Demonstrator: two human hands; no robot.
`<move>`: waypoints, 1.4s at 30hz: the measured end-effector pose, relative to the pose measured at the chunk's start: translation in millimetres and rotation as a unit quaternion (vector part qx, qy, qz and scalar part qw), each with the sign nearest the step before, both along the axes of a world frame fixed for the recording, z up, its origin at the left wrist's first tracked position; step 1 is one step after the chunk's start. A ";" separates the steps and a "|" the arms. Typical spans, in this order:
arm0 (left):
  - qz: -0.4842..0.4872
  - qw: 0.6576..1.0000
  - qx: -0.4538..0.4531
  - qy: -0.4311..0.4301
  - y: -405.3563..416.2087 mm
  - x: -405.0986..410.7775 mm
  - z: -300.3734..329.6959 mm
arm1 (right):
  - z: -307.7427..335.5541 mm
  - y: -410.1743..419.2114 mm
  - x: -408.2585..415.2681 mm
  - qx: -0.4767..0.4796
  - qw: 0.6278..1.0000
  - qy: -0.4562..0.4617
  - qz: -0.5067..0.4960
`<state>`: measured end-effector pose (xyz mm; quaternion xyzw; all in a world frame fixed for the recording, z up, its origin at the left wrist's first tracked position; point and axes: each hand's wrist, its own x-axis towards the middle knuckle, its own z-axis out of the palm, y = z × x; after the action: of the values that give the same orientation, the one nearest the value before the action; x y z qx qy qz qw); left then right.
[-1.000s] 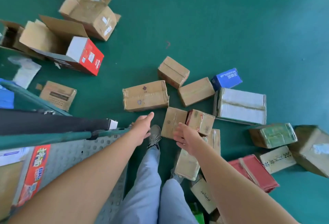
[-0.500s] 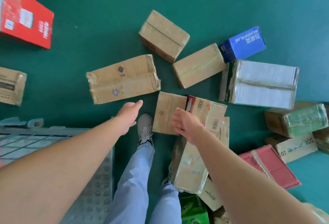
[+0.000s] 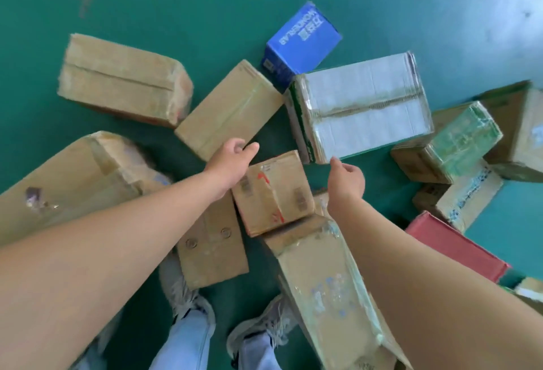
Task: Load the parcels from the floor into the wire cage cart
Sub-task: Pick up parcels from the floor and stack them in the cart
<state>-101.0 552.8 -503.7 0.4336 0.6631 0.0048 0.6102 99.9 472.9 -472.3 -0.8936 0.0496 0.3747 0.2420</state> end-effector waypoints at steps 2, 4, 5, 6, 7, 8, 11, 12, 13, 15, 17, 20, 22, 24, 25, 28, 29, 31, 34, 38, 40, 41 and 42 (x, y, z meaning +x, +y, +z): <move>-0.047 0.998 0.049 0.010 18.2 38.1 -22.2 | -27.9 3.3 29.0 -0.017 0.999 0.018 -0.027; -0.085 0.992 0.093 0.011 37.3 74.0 -46.4 | -54.7 7.8 48.7 -0.037 0.994 0.081 -0.060; -0.098 0.989 0.107 0.008 46.9 92.2 -58.7 | -69.1 9.5 55.9 -0.037 0.991 0.105 -0.071; -0.106 0.987 0.118 0.005 54.6 108.6 -67.8 | -84.8 8.6 61.7 -0.030 0.990 0.118 -0.074; -0.110 0.985 0.133 0.003 62.4 125.6 -78.7 | -101.1 7.3 67.7 -0.016 0.988 0.134 -0.073; -0.112 0.983 0.147 0.003 70.9 137.2 -86.6 | -115.0 5.7 68.8 -0.007 0.986 0.150 -0.071; -0.116 0.976 0.186 0.007 93.0 163.0 -109.4 | -147.6 -7.2 67.8 0.021 0.979 0.192 -0.065; -0.117 0.975 0.187 0.012 99.1 164.9 -113.2 | -152.4 -11.0 66.1 0.023 0.979 0.197 -0.054; -0.118 0.977 0.177 0.014 103.6 167.1 -118.6 | -157.0 -15.1 65.8 0.032 0.979 0.198 -0.045; -0.116 0.981 0.153 0.019 108.0 170.4 -123.9 | -163.3 -21.5 66.9 0.059 0.978 0.193 -0.042; -0.097 0.985 0.142 0.022 111.7 167.4 -126.1 | -160.6 -22.8 61.4 0.090 0.974 0.200 -0.059; -0.091 0.983 0.156 0.014 96.2 165.2 -118.5 | -151.1 -36.5 51.8 0.129 0.955 0.223 -0.150; -0.109 0.983 0.151 0.002 80.3 166.4 -108.0 | -140.3 -49.1 49.7 0.147 0.946 0.215 -0.193; -0.111 0.984 0.142 -0.008 66.4 165.5 -89.9 | -119.7 -58.0 52.5 0.154 0.948 0.191 -0.205; -0.106 0.984 0.141 -0.017 61.4 165.5 -72.4 | -103.0 -60.3 56.6 0.154 0.949 0.177 -0.208; -0.083 0.985 0.150 -0.031 55.6 167.1 -19.6 | -48.8 -57.8 72.3 0.144 0.953 0.148 -0.220; -0.076 0.984 0.156 -0.033 55.1 166.8 6.0 | -21.8 -54.3 78.5 0.141 0.952 0.141 -0.233; -0.058 0.983 0.167 -0.044 53.8 165.1 53.7 | 28.3 -48.9 89.4 0.148 0.940 0.145 -0.271; -0.021 0.984 0.159 -0.075 54.5 155.1 127.5 | 105.8 -38.8 94.6 0.135 0.941 0.148 -0.272; 0.013 0.986 0.149 -0.077 45.5 113.9 242.3 | 216.4 -30.4 72.0 0.156 0.946 0.128 -0.254; 0.033 0.988 0.135 -0.070 30.1 82.2 302.2 | 275.0 -30.5 51.1 0.149 0.958 0.110 -0.217; 0.049 0.988 0.123 -0.076 19.7 64.7 331.9 | 308.5 -33.7 37.8 0.151 0.966 0.097 -0.188; 0.069 0.988 0.108 -0.084 9.8 47.2 359.8 | 339.9 -36.1 25.7 0.159 0.971 0.084 -0.155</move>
<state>-53.8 562.6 -143.9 0.4486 0.6332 0.1548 0.6115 125.6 436.8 -132.4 -0.7903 0.1473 0.4096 0.4312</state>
